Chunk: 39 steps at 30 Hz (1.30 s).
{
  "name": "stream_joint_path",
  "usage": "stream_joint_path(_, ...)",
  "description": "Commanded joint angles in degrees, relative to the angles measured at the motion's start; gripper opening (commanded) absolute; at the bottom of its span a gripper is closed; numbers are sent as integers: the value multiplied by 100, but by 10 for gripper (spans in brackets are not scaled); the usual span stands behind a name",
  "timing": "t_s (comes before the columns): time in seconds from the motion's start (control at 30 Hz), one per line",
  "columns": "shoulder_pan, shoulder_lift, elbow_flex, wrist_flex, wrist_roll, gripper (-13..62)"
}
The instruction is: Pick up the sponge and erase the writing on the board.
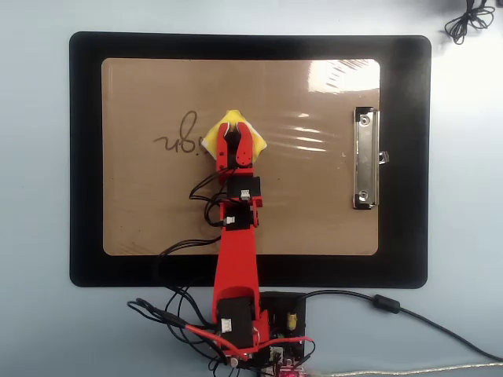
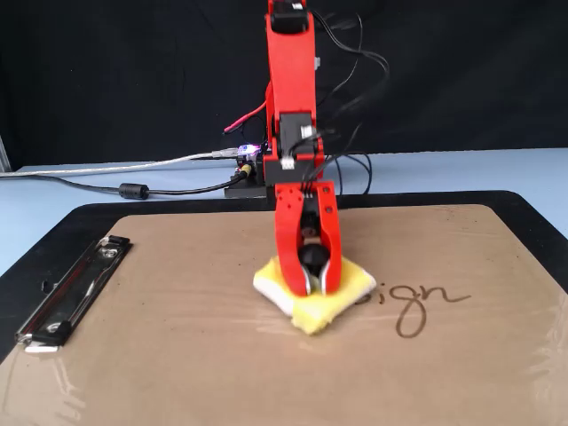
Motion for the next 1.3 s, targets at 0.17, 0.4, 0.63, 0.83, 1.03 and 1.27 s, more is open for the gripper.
stream_joint_path(0.17,-457,3006,2259,1020,-202,-79)
stream_joint_path(0.4,-501,-229,-914,800,-193,-79)
stream_joint_path(0.63,-633,3463,1872,1793,-202,-79)
stream_joint_path(0.83,-712,571,-439,1380,-202,-79)
stream_joint_path(1.03,-747,1723,475,1406,-211,-79)
stream_joint_path(1.27,-1046,1863,431,1731,-334,-79)
